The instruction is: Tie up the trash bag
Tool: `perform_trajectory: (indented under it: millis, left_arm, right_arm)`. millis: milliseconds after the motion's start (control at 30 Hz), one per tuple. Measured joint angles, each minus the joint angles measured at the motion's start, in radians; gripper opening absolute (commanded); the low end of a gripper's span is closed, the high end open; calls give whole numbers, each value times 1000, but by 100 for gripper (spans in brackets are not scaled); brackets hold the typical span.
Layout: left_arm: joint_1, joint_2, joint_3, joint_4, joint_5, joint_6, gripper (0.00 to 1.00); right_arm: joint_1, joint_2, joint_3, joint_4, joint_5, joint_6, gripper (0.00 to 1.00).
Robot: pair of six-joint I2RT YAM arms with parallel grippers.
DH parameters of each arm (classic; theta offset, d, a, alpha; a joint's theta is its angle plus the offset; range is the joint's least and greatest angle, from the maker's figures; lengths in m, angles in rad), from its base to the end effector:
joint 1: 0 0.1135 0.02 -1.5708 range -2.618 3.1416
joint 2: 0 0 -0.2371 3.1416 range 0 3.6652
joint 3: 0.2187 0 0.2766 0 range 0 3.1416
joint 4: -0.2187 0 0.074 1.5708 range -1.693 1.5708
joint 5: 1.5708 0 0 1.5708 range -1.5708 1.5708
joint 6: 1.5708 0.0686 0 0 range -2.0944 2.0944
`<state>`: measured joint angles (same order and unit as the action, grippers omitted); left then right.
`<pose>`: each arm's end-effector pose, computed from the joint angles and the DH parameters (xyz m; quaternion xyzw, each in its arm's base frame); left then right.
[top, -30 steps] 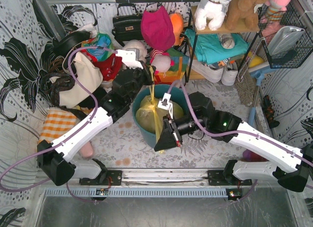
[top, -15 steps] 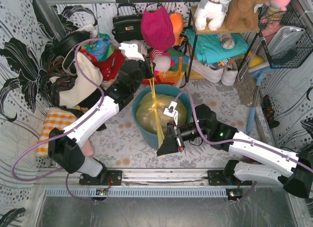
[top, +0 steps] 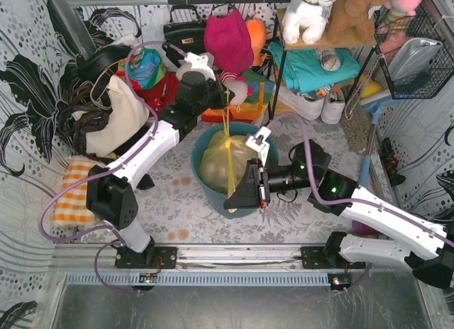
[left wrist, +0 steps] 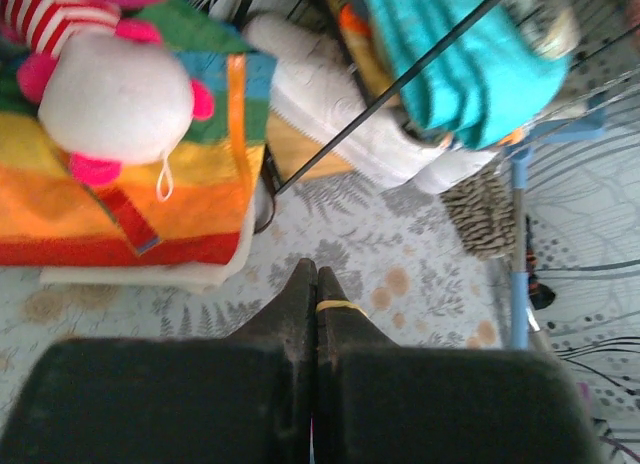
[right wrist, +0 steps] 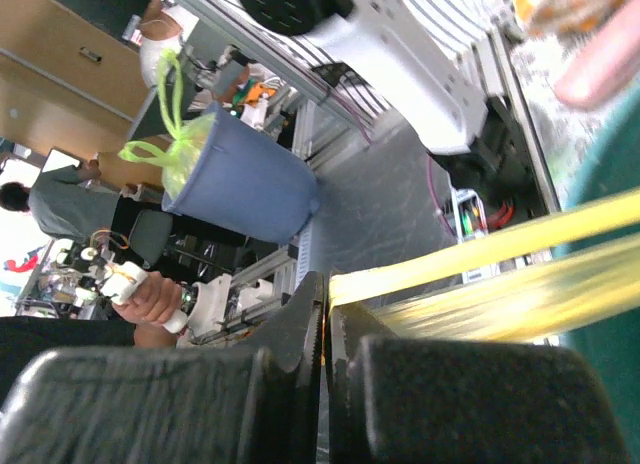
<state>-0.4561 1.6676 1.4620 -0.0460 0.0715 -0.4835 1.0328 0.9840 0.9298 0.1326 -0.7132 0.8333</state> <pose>0.4085 -0.2059 0.3177 0.0111 0.7900 -0.3024 0.5333 0.1086 0.2695 0.3661 -0.3184 0.6075 0.6939 0.2193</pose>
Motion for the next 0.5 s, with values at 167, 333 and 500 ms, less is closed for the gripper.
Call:
perform_trajectory:
  millis: [167, 333, 500]
  left_arm:
    - [0, -3, 177, -31, 38, 10, 0]
    - [0, 30, 145, -21, 68, 8, 0]
    - [4, 136, 85, -48, 111, -8, 0]
  right_arm:
    - [20, 2, 106, -27, 5, -37, 0]
    - [26, -68, -81, 92, 57, -8, 0]
    - [26, -87, -183, 136, 126, 35, 0]
